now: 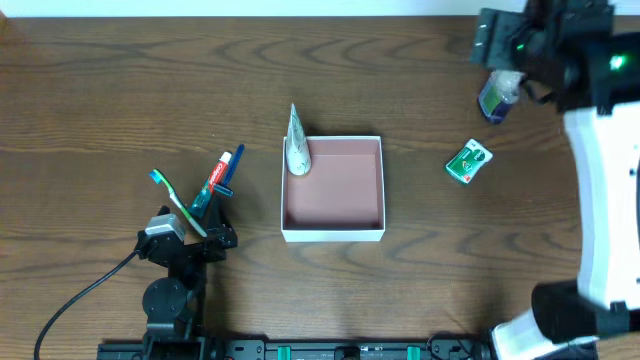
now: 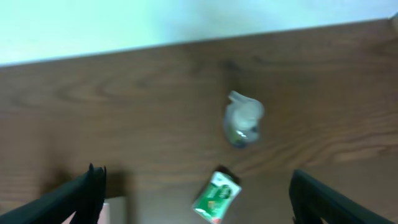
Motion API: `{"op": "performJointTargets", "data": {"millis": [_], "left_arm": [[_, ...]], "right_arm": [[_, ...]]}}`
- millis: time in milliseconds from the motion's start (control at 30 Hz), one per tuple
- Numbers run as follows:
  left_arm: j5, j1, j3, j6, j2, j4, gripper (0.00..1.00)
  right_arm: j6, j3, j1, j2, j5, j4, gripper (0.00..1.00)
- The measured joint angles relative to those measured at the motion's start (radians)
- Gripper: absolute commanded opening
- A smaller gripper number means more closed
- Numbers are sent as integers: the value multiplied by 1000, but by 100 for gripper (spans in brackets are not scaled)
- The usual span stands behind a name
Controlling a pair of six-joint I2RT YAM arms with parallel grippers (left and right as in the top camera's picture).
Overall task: Pack container
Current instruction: 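Move the right gripper to the blue soap pump bottle and grasp it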
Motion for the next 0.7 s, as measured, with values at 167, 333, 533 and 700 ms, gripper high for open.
{"op": "performJointTargets", "data": {"millis": [167,333,533,700], "left_arm": [[0,0,0,0,0,0,98],[0,0,0,0,0,0,98],[0,0,0,0,0,0,98],[0,0,0,0,0,0,98]], "right_arm": [[-93,0,-86,85,-57,13,95],[-138,0,-134,182,-92,41,95],[-192,-2,-161,294,-138,59,95],[-269,-5,-173,345,-182,89,96]]}}
